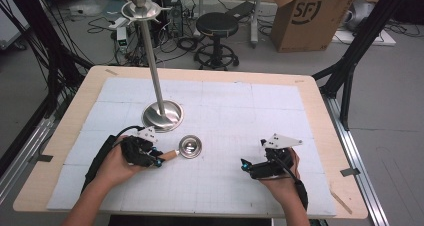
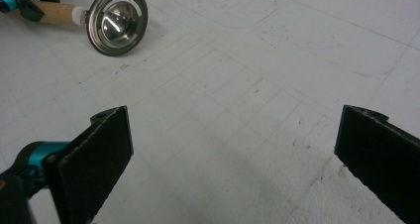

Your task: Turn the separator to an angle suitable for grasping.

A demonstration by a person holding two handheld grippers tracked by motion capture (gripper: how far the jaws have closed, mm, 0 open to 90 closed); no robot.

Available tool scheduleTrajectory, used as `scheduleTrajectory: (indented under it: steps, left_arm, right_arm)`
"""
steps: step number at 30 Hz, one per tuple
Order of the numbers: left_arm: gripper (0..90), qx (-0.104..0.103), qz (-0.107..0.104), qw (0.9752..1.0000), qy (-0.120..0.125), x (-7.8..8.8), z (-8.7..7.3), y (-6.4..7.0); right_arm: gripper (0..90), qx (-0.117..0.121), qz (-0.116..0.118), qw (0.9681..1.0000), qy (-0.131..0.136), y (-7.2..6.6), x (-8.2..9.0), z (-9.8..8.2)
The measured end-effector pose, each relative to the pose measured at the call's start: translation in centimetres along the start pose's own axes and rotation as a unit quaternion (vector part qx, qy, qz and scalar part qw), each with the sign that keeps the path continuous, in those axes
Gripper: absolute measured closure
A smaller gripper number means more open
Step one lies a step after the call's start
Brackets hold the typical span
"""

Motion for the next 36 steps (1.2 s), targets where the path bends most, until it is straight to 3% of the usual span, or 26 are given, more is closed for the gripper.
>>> scheduleTrajectory:
  steps: [10,20,26,30,36]
  left_arm:
    - [68.7,-0.024,0.018,0.9991,-0.029,-0.8,-0.3,-0.2]
    - [58.9,-0.023,0.040,0.9987,-0.020,-1.2,0.3,-0.7]
    - [60.4,-0.032,0.039,0.9984,-0.027,-1.7,1.1,-0.4]
    - [65.7,-0.043,0.042,0.9968,-0.053,-2.7,1.4,-0.3]
    - [68.0,-0.030,0.036,0.9970,-0.061,-2.8,1.5,-0.5]
  right_arm:
    - [0.0,-0.001,0.000,1.0000,0.002,0.0,0.0,0.1]
    - [0.0,-0.001,0.000,1.0000,0.001,0.0,0.0,0.1]
    - [0.0,-0.002,0.000,1.0000,0.001,-0.1,0.0,0.0]
    - [0.0,0.001,0.001,1.0000,-0.001,0.0,0.0,0.0]
    - [0.0,0.003,0.000,1.0000,0.000,0.0,0.0,0.0]
Point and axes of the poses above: each handheld gripper's, and its own axes: x roughly backward along the jaws, z roughly out of its top, y roughly to its right, the point moved 9 cm from there along -x, roughly forward along the jaws, and after that the axes turned 13 degrees about y, right-handed, at the moved point
